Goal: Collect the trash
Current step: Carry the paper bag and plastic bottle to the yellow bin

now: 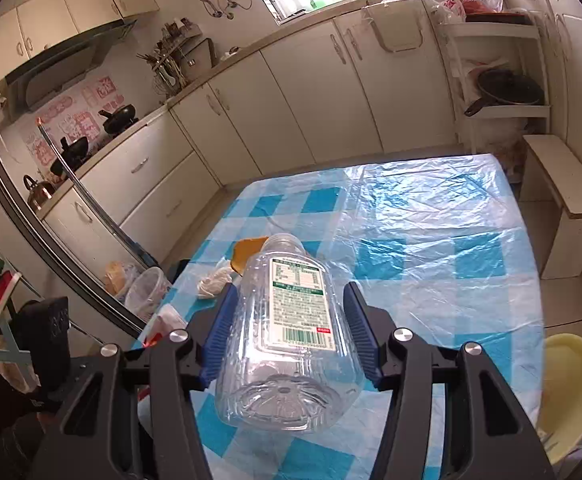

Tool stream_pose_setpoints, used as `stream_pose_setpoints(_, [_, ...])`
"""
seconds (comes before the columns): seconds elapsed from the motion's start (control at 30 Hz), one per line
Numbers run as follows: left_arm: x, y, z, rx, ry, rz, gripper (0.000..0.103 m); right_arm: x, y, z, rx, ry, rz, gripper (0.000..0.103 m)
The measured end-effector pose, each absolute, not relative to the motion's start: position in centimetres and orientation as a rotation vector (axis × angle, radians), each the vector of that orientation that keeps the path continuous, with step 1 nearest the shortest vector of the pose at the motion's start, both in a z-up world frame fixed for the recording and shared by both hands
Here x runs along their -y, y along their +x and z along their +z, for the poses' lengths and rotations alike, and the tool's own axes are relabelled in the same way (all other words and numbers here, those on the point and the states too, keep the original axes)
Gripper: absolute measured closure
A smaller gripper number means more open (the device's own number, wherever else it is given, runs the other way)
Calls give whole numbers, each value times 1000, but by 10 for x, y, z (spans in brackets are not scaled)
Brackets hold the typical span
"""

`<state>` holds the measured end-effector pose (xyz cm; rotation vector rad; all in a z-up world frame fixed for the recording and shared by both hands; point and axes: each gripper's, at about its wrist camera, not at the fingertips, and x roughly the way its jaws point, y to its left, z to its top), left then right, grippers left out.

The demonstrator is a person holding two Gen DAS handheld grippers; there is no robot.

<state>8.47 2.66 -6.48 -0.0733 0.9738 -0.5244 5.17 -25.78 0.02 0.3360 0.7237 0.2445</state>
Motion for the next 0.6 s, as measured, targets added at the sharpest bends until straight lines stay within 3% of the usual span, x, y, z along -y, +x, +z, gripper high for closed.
stream_pose_setpoints(0.6, [54,56,-24,-900,61,-634,89,318,-2,20,-672,332,87,49])
